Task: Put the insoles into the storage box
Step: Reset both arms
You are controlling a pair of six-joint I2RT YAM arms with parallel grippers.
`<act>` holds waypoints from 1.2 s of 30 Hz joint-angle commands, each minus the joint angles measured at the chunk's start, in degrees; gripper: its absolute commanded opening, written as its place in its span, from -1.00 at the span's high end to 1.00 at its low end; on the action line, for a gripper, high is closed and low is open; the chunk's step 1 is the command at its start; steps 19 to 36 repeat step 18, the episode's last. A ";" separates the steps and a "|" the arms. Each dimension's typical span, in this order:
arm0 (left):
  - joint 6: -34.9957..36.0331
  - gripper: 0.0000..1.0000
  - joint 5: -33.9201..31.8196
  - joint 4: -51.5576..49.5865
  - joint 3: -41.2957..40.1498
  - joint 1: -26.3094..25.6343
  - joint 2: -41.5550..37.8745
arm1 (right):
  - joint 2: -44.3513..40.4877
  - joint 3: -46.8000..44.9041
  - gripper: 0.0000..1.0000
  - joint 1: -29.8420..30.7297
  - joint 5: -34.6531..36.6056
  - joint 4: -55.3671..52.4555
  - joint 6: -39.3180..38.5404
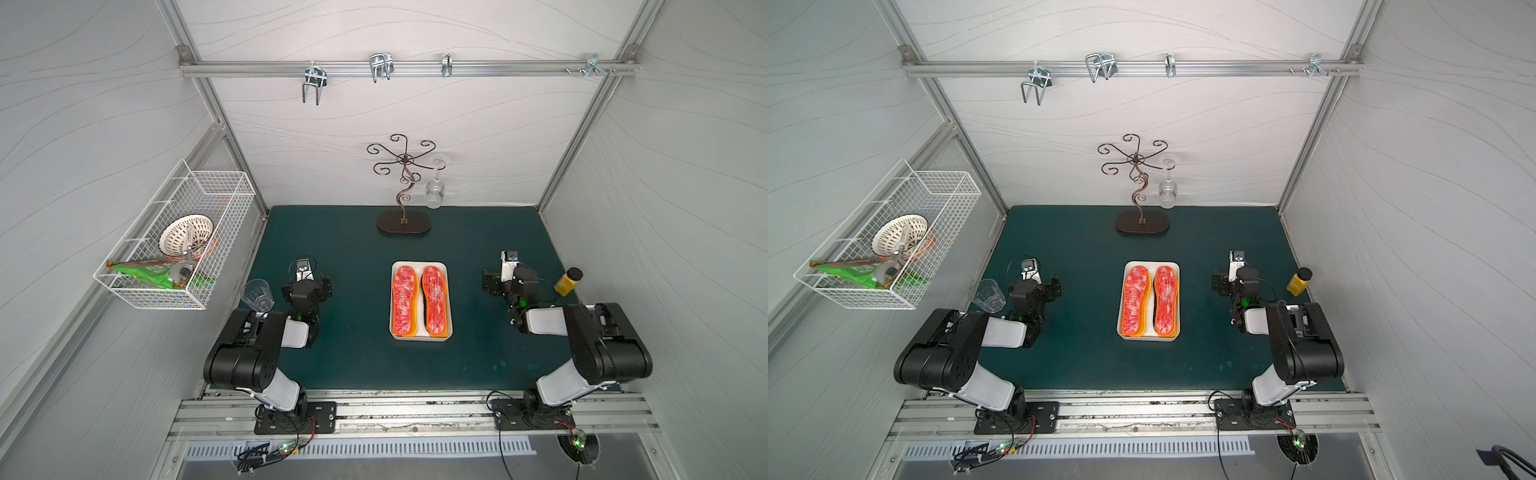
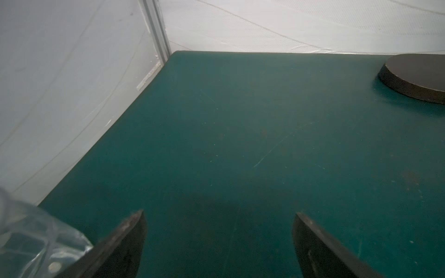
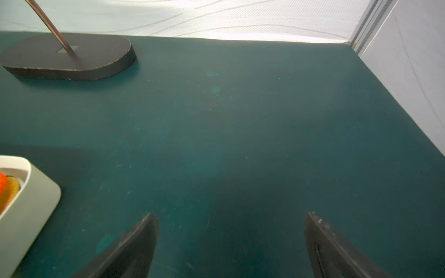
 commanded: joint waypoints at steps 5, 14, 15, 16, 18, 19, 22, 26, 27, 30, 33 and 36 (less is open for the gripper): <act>-2.73 -0.99 7.36 -3.18 3.76 3.71 -0.66 | 0.26 0.58 -0.98 -0.84 -3.99 -0.07 0.95; -2.76 -0.99 7.39 -3.01 3.70 3.71 -0.58 | 0.82 1.19 -0.98 -0.85 -4.10 -0.78 0.87; -2.76 -0.99 7.43 -3.06 3.70 3.71 -0.59 | 0.82 1.11 -0.98 -0.88 -4.03 -0.50 0.92; -2.73 -0.99 7.42 -2.97 3.70 3.71 -0.59 | 0.66 1.03 -0.98 -0.85 -3.98 -0.62 0.88; -2.79 -0.99 7.43 -3.02 3.70 3.71 -0.64 | 0.40 0.73 -0.98 -0.75 -3.72 -0.35 0.92; -2.79 -0.99 7.43 -3.02 3.70 3.71 -0.64 | 0.40 0.73 -0.98 -0.75 -3.72 -0.35 0.92; -2.79 -0.99 7.43 -3.02 3.70 3.71 -0.64 | 0.40 0.73 -0.98 -0.75 -3.72 -0.35 0.92; -2.79 -0.99 7.43 -3.02 3.70 3.71 -0.64 | 0.40 0.73 -0.98 -0.75 -3.72 -0.35 0.92; -2.79 -0.99 7.43 -3.02 3.70 3.71 -0.64 | 0.40 0.73 -0.98 -0.75 -3.72 -0.35 0.92; -2.79 -0.99 7.43 -3.02 3.70 3.71 -0.64 | 0.40 0.73 -0.98 -0.75 -3.72 -0.35 0.92; -2.79 -0.99 7.43 -3.02 3.70 3.71 -0.64 | 0.40 0.73 -0.98 -0.75 -3.72 -0.35 0.92; -2.79 -0.99 7.43 -3.02 3.70 3.71 -0.64 | 0.40 0.73 -0.98 -0.75 -3.72 -0.35 0.92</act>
